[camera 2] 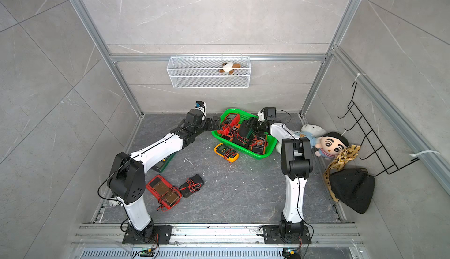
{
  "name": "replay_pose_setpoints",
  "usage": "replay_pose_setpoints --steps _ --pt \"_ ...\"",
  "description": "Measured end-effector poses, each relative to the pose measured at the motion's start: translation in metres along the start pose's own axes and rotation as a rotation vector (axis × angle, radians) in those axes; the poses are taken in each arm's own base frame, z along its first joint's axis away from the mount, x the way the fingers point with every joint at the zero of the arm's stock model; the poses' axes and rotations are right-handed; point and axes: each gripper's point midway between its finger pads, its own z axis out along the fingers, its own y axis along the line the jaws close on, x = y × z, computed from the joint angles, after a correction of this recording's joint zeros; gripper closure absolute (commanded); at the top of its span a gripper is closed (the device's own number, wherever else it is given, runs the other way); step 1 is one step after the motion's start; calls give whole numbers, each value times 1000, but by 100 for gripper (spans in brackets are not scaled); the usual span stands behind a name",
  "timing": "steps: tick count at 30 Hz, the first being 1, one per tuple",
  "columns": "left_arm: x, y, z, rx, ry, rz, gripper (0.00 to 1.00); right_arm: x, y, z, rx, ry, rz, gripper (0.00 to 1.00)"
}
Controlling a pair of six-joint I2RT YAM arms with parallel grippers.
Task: Put the multimeter into the basket
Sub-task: Place the multimeter in the basket, then pick up the multimeter from the center of the board.
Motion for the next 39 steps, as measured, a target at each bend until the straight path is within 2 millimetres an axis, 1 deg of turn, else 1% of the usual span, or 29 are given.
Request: replay_pose_setpoints --steps 4,8,11,14,18,22,25,27,28,31,35,37,39 --pt "1 2 1 -3 1 -7 2 3 -10 -2 66 11 -9 24" --pt "8 10 2 -19 17 -21 2 11 -24 -4 137 35 -14 23" --pt "17 21 3 -47 41 -39 2 14 -24 -7 177 36 -37 23" --pt "29 37 4 -85 73 -71 2 19 -20 -16 222 39 -64 21" --pt "51 73 2 -175 122 -156 2 25 -2 -33 280 24 -140 19" --pt "74 122 -13 -302 157 -274 2 36 27 -47 325 4 -254 17" --pt "85 153 -29 -383 165 -355 2 53 52 -50 351 8 -358 17" --pt "87 169 -39 -428 157 -401 2 69 67 -49 364 22 -428 17" --pt "87 174 -42 -443 153 -423 2 77 74 -47 371 32 -463 16" --pt "88 183 -48 -470 147 -466 2 104 89 -42 392 69 -563 15" --pt "94 190 -52 -506 142 -509 2 139 109 -36 397 119 -697 9" --pt "96 193 -53 -524 136 -526 2 156 115 -35 395 145 -749 5" --pt "97 195 -54 -535 130 -540 2 171 116 -32 396 176 -790 3"
